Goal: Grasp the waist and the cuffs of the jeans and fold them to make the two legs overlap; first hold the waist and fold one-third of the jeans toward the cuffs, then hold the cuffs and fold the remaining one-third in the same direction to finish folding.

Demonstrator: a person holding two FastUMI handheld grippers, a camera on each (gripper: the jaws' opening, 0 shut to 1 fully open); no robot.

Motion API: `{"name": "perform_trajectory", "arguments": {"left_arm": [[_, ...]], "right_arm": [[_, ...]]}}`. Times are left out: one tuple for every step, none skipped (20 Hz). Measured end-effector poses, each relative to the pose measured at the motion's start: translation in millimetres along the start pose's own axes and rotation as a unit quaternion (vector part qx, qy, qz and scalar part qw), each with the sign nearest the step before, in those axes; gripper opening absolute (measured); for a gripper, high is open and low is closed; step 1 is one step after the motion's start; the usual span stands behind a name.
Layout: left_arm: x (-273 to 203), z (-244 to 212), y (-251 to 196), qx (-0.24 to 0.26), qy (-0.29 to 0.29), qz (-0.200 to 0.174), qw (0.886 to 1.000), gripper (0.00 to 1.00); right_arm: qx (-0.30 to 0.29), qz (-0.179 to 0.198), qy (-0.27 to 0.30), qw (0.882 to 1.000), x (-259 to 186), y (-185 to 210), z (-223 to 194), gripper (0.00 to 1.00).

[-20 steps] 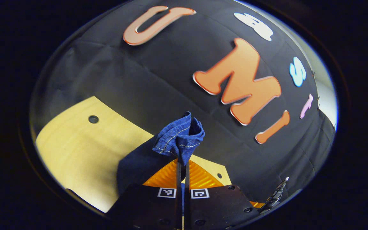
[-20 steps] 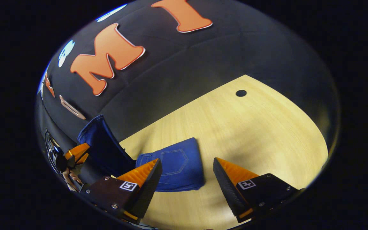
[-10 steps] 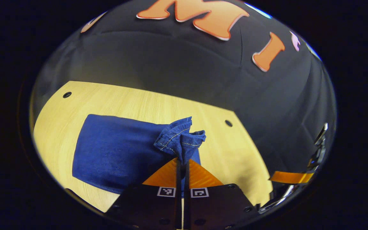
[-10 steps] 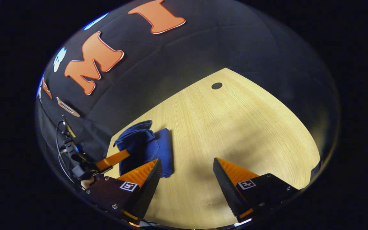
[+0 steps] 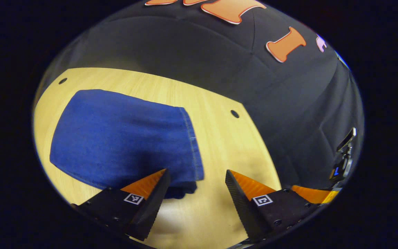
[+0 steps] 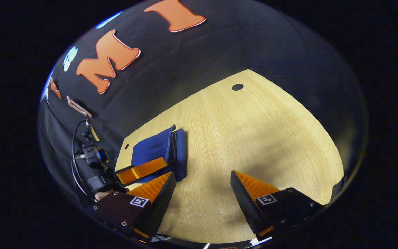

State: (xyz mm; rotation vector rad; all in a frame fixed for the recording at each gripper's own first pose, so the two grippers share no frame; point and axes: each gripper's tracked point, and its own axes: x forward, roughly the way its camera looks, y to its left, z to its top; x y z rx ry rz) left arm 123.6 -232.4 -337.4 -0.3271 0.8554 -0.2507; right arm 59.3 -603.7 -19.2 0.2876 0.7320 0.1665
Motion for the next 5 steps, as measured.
{"name": "perform_trajectory", "arguments": {"left_arm": [[-18,11,-2,0.001,-0.02,-0.002,1.0,0.98],[-35,26,-6,0.002,-0.041,-0.002,0.999,0.98],[-58,41,-6,0.001,-0.066,0.001,0.998,0.98],[-80,59,-6,0.002,-0.094,0.004,0.996,0.98],[-100,74,-6,0.005,-0.123,0.008,0.992,0.98]], "right_arm": [[-0.008,0.003,-0.001,1.0,-5,5,1,0.98],[-0.016,0.005,-0.004,1.0,-10,8,3,0.98],[-0.024,0.003,-0.011,1.0,-15,15,8,0.98],[-0.035,0.0,-0.023,0.999,-21,21,15,0.98],[-0.048,-0.006,-0.038,0.998,-28,27,23,0.98]]}}
